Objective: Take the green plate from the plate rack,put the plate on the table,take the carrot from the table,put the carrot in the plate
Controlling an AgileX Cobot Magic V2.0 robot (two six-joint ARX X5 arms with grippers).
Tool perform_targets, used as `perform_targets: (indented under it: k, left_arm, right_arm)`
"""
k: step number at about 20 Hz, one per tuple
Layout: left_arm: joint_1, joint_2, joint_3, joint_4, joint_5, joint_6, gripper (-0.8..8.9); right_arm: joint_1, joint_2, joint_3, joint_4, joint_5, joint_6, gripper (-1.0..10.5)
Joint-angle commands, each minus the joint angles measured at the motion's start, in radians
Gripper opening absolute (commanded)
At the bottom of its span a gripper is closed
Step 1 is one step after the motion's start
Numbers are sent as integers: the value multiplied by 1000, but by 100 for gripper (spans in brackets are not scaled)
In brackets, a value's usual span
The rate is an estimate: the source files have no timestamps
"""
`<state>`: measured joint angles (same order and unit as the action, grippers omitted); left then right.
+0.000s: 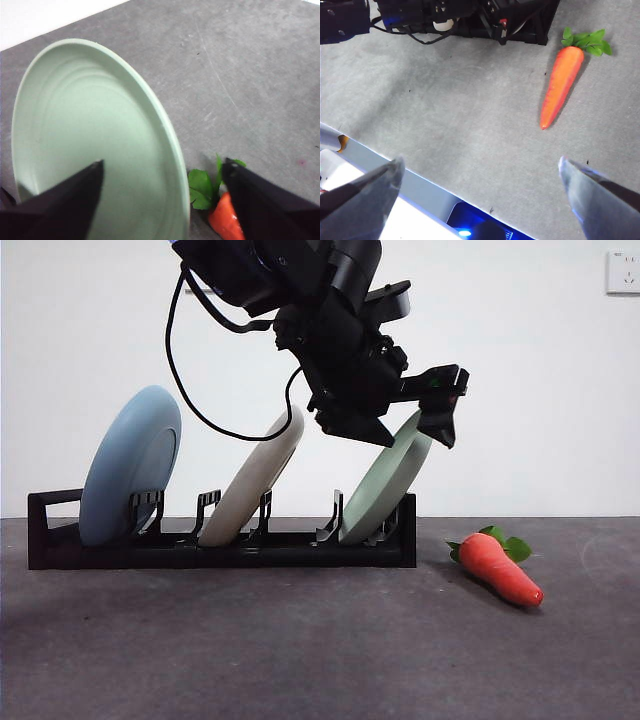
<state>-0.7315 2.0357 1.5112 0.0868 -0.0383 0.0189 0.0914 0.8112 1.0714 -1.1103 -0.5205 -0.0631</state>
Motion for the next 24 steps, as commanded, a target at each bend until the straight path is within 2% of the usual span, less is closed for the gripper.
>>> perform_targets:
  k: [1, 2, 4, 6, 9, 13, 17, 24]
  left_arm:
    - [-1, 21, 1, -7, 9, 8, 119]
    - [-1, 21, 1, -8, 22, 7, 84]
    - [-1, 21, 0, -10, 25, 0, 76]
    - [-1, 21, 1, -14, 55, -6, -12]
    - [1, 19, 1, -11, 98, -50, -8]
    - [3, 8, 1, -13, 102, -59, -8]
    - [6, -34, 2, -3, 150, -105, -8]
    - [3, -188, 3, -11, 184, -105, -8]
  right_arm:
    - [2, -2, 3, 1, 3, 5, 598]
    - [2, -2, 3, 1, 3, 5, 598]
    - [2, -2, 3, 1, 3, 5, 597]
    - [2, -2, 3, 1, 3, 5, 597]
    - [2, -2, 3, 1, 3, 5, 597]
    - [2, -2, 3, 1, 3, 5, 595]
    - [2, -2, 3, 2, 3, 5, 595]
    - [2, -2, 3, 2, 3, 5, 595]
